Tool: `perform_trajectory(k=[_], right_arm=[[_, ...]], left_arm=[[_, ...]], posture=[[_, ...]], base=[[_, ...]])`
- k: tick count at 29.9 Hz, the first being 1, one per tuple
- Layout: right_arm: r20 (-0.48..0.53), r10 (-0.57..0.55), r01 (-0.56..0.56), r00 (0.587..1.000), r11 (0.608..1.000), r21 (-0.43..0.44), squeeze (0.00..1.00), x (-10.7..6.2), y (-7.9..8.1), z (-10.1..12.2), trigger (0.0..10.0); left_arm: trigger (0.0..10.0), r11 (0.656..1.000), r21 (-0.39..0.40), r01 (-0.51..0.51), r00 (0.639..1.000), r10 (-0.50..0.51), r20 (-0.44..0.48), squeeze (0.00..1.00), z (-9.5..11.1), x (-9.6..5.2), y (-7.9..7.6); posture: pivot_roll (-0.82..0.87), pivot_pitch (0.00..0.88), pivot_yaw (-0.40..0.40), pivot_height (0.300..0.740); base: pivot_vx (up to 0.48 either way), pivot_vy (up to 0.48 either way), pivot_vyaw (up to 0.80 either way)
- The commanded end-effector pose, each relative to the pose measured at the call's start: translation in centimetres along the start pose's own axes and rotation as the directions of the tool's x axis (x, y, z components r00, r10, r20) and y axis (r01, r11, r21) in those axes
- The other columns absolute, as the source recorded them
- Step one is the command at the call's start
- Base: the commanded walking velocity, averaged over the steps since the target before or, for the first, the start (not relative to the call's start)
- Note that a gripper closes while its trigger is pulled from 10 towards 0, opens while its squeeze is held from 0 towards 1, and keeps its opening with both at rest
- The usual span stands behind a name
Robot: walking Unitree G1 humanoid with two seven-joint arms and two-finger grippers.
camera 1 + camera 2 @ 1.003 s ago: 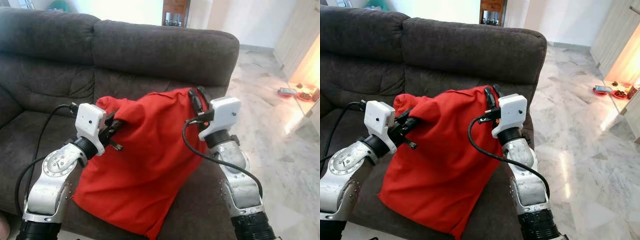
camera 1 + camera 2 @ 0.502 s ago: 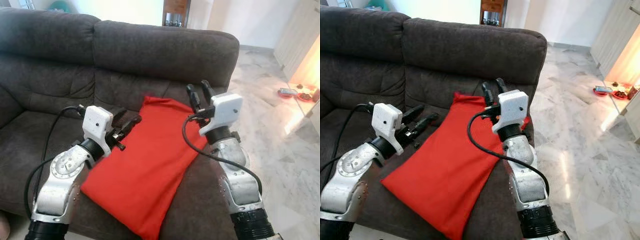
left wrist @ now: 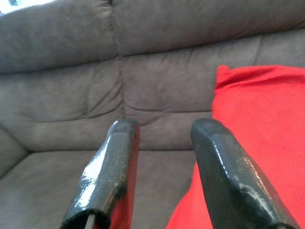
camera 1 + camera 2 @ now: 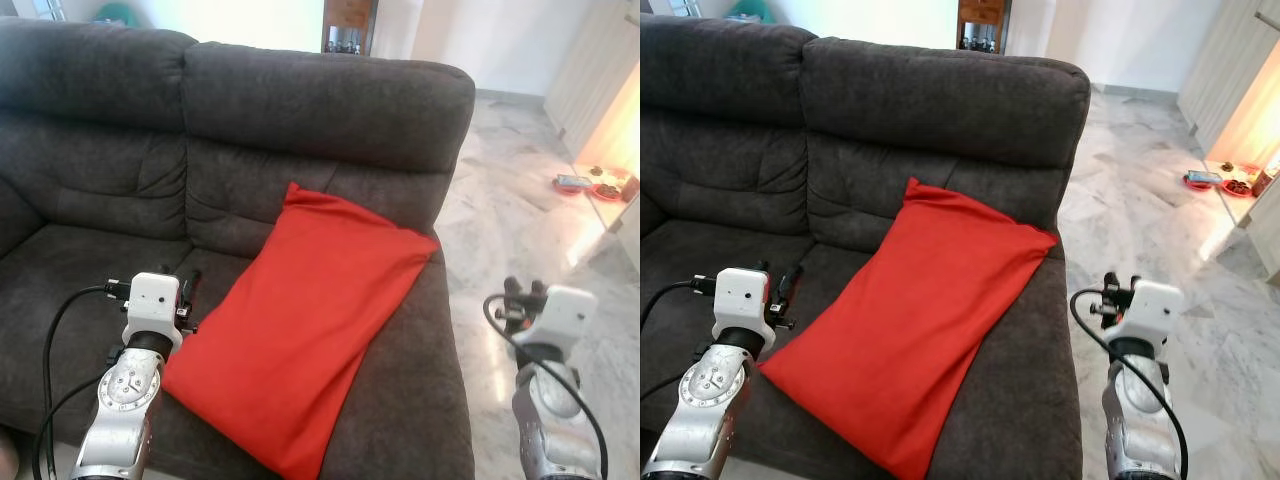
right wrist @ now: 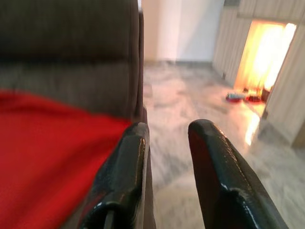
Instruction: Move the pillow to the sofa from floor
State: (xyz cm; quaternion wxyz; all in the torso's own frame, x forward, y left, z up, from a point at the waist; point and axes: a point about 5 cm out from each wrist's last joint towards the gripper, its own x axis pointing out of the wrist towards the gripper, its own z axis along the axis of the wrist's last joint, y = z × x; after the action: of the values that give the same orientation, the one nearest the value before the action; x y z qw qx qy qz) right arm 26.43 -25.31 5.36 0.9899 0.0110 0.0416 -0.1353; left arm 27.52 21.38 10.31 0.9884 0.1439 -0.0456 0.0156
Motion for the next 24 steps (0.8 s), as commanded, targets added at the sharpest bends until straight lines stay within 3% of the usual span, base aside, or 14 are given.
perform_trajectory(k=[1, 4, 10, 24], right_arm=[[-0.057, -0.031, 0.031, 0.998, 0.999, -0.009, 0.0, -1.1, -1.3, -2.0, 10.0], [-0.081, -0.009, 0.008, 0.997, 1.0, -0.009, 0.0, -2.2, -1.5, -3.1, 10.0], [-0.107, 0.127, -0.13, 0.986, 0.991, -0.024, 0.0, -4.0, 0.0, -4.4, 10.0], [-0.101, 0.133, -0.134, 0.986, 0.991, -0.008, 0.0, -3.7, 0.3, -4.9, 10.0]], left_arm=[[10.0, 0.999, 0.041, 0.004, 1.0, -0.002, -0.026, 0.0, -1.3, -0.9, -0.4], [10.0, 0.999, 0.039, 0.019, 1.0, -0.018, -0.021, 0.0, -1.6, -1.7, -1.1], [10.0, 0.998, 0.016, 0.064, 0.997, -0.063, -0.048, 0.0, -2.6, -3.0, -2.6], [10.0, 0.996, 0.028, 0.089, 0.996, -0.088, -0.006, 0.0, -2.4, -2.4, -3.0]], posture=[[0.14, 0.0, -0.053, 0.74], [0.14, 0.0, -0.051, 0.74], [0.12, 0.0, -0.053, 0.74], [0.12, 0.0, -0.048, 0.74]], base=[[0.0, 0.0, 0.0], [0.0, 0.0, 0.0], [0.0, 0.0, 0.0], [0.0, 0.0, 0.0]])
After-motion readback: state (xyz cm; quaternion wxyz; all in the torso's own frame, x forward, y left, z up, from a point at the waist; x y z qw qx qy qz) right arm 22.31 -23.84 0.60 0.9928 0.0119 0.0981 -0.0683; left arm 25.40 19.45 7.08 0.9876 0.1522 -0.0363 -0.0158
